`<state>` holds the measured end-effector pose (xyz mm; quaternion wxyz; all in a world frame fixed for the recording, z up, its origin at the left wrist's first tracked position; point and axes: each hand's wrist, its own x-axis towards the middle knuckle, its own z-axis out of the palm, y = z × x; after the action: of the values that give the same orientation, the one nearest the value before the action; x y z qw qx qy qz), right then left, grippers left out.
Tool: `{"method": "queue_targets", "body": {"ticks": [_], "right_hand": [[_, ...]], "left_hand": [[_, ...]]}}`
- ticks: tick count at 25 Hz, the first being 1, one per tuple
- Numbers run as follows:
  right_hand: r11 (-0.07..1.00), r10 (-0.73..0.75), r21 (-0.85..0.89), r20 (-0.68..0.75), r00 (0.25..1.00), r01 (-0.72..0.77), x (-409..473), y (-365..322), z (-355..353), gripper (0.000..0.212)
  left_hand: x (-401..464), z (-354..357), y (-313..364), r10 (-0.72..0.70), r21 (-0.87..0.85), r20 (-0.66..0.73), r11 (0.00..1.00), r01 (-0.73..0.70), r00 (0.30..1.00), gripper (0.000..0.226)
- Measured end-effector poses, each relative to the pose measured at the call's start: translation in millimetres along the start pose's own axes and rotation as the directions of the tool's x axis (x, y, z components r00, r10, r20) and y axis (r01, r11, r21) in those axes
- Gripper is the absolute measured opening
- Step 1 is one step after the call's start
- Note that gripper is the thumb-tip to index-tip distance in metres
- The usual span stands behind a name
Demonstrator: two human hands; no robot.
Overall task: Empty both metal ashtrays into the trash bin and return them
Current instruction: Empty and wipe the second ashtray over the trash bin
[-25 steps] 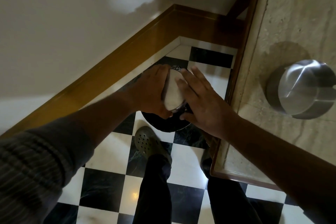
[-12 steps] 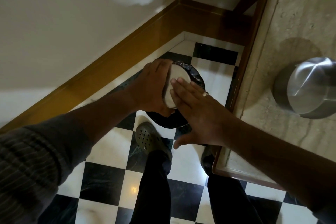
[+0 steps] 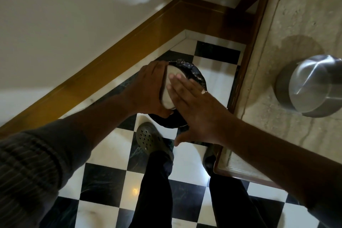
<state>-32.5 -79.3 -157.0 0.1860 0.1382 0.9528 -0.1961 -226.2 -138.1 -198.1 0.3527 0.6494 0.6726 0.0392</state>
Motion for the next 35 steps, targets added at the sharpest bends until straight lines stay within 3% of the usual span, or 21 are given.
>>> {"method": "queue_targets", "body": {"ticks": [2, 3, 4, 6, 7, 8, 10, 13, 16, 18, 20, 22, 24, 27, 29, 31, 33, 35], "right_hand": [[0.997, 0.037, 0.072, -0.349, 0.936, -0.012, -1, -5, -4, 0.129], [0.994, 0.070, 0.111, -0.453, 0.889, -0.022, -3, -6, -4, 0.128], [0.995, 0.072, 0.090, -0.439, 0.896, -0.036, -4, -4, -3, 0.128], [0.998, 0.037, -0.045, -0.072, 0.997, -0.041, -3, -2, 6, 0.138], [0.996, 0.045, -0.081, 0.107, 0.993, -0.037, -4, -4, 14, 0.140], [0.994, 0.054, -0.105, 0.181, 0.982, -0.035, -4, -5, 19, 0.139], [0.990, 0.032, -0.143, 0.136, 0.990, -0.012, -2, -2, 22, 0.124], [0.988, 0.007, -0.154, -0.115, 0.993, -0.025, -5, 2, 24, 0.071], [0.991, 0.125, -0.015, -0.197, 0.972, -0.130, -9, 11, 24, 0.060], [0.973, 0.175, 0.184, -0.205, 0.963, -0.138, -11, 17, 20, 0.057], [0.865, 0.247, 0.486, -0.201, 0.948, -0.123, -14, 22, 16, 0.051], [0.651, 0.393, 0.742, -0.150, 0.907, -0.159, -17, 19, 8, 0.038], [0.466, 0.538, 0.859, -0.085, 0.839, -0.212, -16, 12, 2, 0.029], [0.221, 0.686, 0.944, 0.030, 0.727, -0.247, -19, 3, -4, 0.034], [-0.001, 0.736, 0.981, 0.131, 0.664, -0.192, -24, -5, -5, 0.034], [-0.156, 0.772, 0.975, 0.222, 0.595, -0.161, -32, -10, -7, 0.032], [-0.202, 0.797, 0.967, 0.253, 0.549, -0.153, -42, -10, -11, 0.022], [-0.174, 0.828, 0.975, 0.222, 0.514, -0.140, -58, -2, -19, 0.014]], "left_hand": [[0, 1, 3, 0.011, -0.017, -0.001, 1.000, -0.011, 1.000, 0.124], [2, 2, 5, 0.015, -0.023, -0.004, 1.000, -0.015, 1.000, 0.124], [5, 3, 7, 0.016, -0.042, -0.017, 0.999, -0.017, 1.000, 0.124], [6, 6, 11, 0.001, -0.079, -0.040, 0.997, -0.004, 0.999, 0.127], [5, 8, 13, -0.009, -0.072, -0.032, 0.997, 0.006, 0.999, 0.129], [2, 9, 15, -0.021, -0.065, -0.026, 0.998, 0.019, 0.999, 0.130], [-1, 12, 14, -0.055, -0.074, -0.063, 0.996, 0.050, 0.996, 0.129], [-2, 13, 14, -0.030, -0.065, -0.064, 0.998, 0.026, 0.997, 0.129], [-4, 6, 16, -0.030, -0.146, -0.011, 0.989, 0.028, 0.999, 0.128], [-7, -5, 18, -0.113, -0.312, 0.051, 0.942, 0.123, 0.992, 0.118], [-13, -19, 17, -0.254, -0.568, 0.156, 0.767, 0.298, 0.954, 0.100], [-22, -31, 19, -0.361, -0.766, 0.258, 0.489, 0.418, 0.896, 0.073], [-30, -37, 23, -0.428, -0.844, 0.317, 0.281, 0.458, 0.846, 0.062], [-35, -44, 41, -0.493, -0.915, 0.340, 0.025, 0.403, 0.801, 0.049], [-34, -46, 55, -0.523, -0.925, 0.330, -0.014, 0.380, 0.786, 0.038], [-32, -45, 71, -0.532, -0.922, 0.329, -0.003, 0.387, 0.780, 0.035], [-31, -43, 88, -0.542, -0.916, 0.334, 0.006, 0.401, 0.772, 0.045], [-28, -47, 110, -0.577, -0.918, 0.311, 0.024, 0.397, 0.755, 0.045]]}}
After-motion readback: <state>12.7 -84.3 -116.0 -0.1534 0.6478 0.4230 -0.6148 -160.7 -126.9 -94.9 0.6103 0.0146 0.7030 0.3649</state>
